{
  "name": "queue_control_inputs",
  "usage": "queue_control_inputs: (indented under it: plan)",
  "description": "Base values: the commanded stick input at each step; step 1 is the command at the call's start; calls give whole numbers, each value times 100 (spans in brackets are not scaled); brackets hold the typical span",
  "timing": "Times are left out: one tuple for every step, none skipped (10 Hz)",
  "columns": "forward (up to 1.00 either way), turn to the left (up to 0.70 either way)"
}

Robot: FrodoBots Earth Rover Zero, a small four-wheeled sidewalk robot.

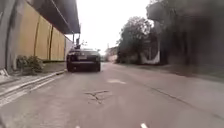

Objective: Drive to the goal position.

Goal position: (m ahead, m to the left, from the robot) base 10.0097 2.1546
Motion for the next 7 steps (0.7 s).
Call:
queue_control_inputs:
  plan:
    - [100, 0]
    - [100, 0]
    - [100, 0]
    - [100, 0]
    - [100, 0]
    - [100, 0]
    - [100, 0]
